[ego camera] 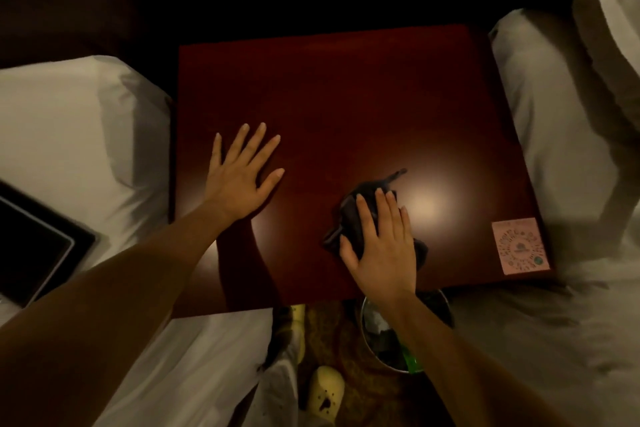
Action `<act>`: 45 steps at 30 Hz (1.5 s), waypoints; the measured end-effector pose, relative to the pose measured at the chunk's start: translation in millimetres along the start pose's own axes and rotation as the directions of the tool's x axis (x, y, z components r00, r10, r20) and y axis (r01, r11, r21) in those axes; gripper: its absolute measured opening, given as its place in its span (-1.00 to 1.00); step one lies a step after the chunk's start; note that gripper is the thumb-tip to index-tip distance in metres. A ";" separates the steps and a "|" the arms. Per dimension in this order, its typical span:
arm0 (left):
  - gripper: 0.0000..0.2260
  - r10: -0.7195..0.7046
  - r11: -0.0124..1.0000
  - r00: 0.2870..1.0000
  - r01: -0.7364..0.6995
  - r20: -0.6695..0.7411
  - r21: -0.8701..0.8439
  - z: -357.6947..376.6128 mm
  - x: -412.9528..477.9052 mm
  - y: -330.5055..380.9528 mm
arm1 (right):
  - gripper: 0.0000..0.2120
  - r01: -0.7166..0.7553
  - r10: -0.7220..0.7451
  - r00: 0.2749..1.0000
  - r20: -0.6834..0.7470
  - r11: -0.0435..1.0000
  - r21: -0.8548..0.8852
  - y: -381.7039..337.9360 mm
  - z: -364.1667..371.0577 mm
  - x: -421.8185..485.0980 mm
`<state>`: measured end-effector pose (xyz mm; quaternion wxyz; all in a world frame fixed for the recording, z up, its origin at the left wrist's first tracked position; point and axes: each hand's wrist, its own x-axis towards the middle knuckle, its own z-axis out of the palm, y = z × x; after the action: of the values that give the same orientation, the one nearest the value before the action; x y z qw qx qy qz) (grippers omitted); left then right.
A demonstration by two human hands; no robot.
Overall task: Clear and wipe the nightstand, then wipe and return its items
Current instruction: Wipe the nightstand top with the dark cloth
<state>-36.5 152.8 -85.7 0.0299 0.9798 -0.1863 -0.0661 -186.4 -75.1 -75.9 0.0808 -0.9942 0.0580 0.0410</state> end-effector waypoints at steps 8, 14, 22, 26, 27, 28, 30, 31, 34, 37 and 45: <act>-0.46 0.048 0.999 0.997 -0.048 -0.053 0.009 0.5 -0.4 -2.6 | -0.37 -0.051 0.054 0.998 -0.046 0.997 0.063 -26.3 -2.8 77.8; -0.47 0.076 0.997 0.994 -0.076 -0.084 0.004 6.8 0.7 -5.4 | -0.39 -0.028 0.035 0.995 -0.097 0.997 0.078 -39.2 -3.7 129.9; -0.46 0.090 0.996 0.990 -0.092 -0.104 -0.015 7.0 0.8 -6.4 | -0.38 0.014 -0.008 0.997 -0.081 0.997 0.077 -54.5 -7.1 204.7; -0.45 0.087 0.996 0.993 -0.089 -0.079 -0.022 3.6 0.5 -5.7 | -0.39 0.070 -0.064 0.995 -0.080 0.995 0.075 -61.6 -10.4 242.3; -0.45 0.085 0.996 0.994 -0.087 -0.073 -0.025 2.6 0.6 -5.5 | -0.39 0.081 -0.075 0.994 -0.080 0.994 0.076 -63.4 -11.7 250.7; -0.45 0.082 0.996 0.994 -0.085 -0.068 -0.031 1.7 0.5 -5.5 | -0.39 0.093 -0.087 0.993 -0.078 0.993 0.073 -65.3 -12.8 258.5; -0.45 0.079 0.996 0.995 -0.081 -0.058 -0.044 0.3 0.5 -5.0 | -0.39 0.117 -0.113 0.991 -0.070 0.991 0.064 -68.7 -15.1 271.6; -0.46 0.078 0.996 0.996 -0.081 -0.052 -0.047 -0.2 0.5 -4.7 | -0.40 0.129 -0.125 0.990 -0.066 0.990 0.062 -70.3 -16.3 277.4; -0.45 0.076 0.995 0.996 -0.078 -0.038 -0.057 -1.4 0.7 -4.2 | -0.42 0.157 -0.152 0.986 -0.069 0.986 0.062 -76.1 -19.1 291.2; -0.45 0.080 0.995 0.996 -0.081 -0.026 -0.064 -2.1 0.9 -4.1 | -0.44 0.175 -0.170 0.983 -0.076 0.983 0.063 -78.4 -20.3 298.2; -0.46 0.079 0.995 0.996 -0.081 -0.035 -0.059 -4.4 -0.6 0.3 | -0.49 0.301 -0.299 0.954 -0.034 0.953 0.045 -80.9 -18.6 262.0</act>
<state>-36.5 152.9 -81.3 0.0648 0.9712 -0.2228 -0.0544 84.2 -27.3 -68.8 0.1098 -0.9896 -0.0916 0.0135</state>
